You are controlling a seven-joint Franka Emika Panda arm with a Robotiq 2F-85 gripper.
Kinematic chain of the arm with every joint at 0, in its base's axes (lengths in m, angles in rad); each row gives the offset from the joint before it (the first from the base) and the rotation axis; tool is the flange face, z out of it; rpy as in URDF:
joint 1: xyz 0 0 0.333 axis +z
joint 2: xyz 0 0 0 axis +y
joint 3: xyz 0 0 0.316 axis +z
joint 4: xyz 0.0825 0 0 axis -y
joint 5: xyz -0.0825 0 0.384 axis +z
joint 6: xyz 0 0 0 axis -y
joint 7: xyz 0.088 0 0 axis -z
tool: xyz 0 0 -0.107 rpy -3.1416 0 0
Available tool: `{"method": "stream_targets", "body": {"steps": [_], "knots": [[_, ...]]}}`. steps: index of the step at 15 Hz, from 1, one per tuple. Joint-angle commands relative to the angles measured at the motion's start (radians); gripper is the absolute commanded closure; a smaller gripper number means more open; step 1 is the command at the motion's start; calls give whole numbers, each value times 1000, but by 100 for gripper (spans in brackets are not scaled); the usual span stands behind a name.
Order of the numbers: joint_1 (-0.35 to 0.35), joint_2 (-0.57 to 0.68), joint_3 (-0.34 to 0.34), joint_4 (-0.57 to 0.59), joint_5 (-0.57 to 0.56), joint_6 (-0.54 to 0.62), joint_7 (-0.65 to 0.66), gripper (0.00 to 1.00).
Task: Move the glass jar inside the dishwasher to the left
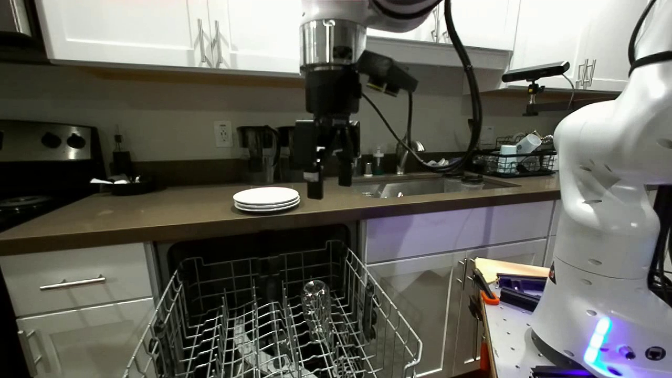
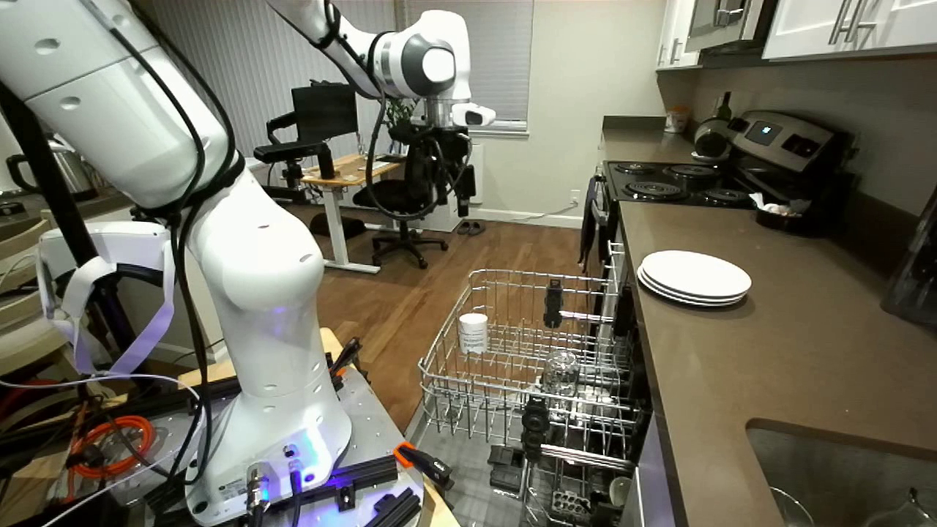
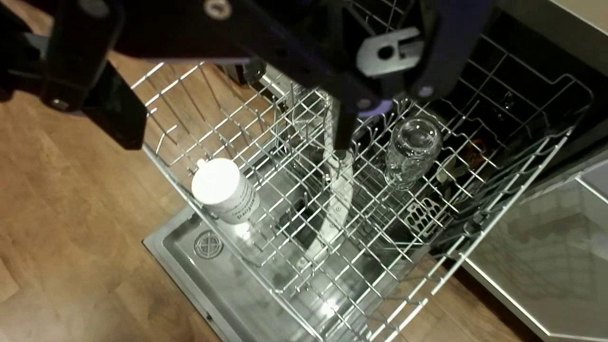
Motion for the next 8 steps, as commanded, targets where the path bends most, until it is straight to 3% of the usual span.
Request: {"method": "stream_targets", "body": {"steps": [1, 4, 8], "knots": [[-74, 190, -19, 96, -95, 132, 114, 0], [-124, 314, -48, 125, -253, 264, 246, 0], [-113, 442, -137, 157, -427, 288, 459, 0]]}}
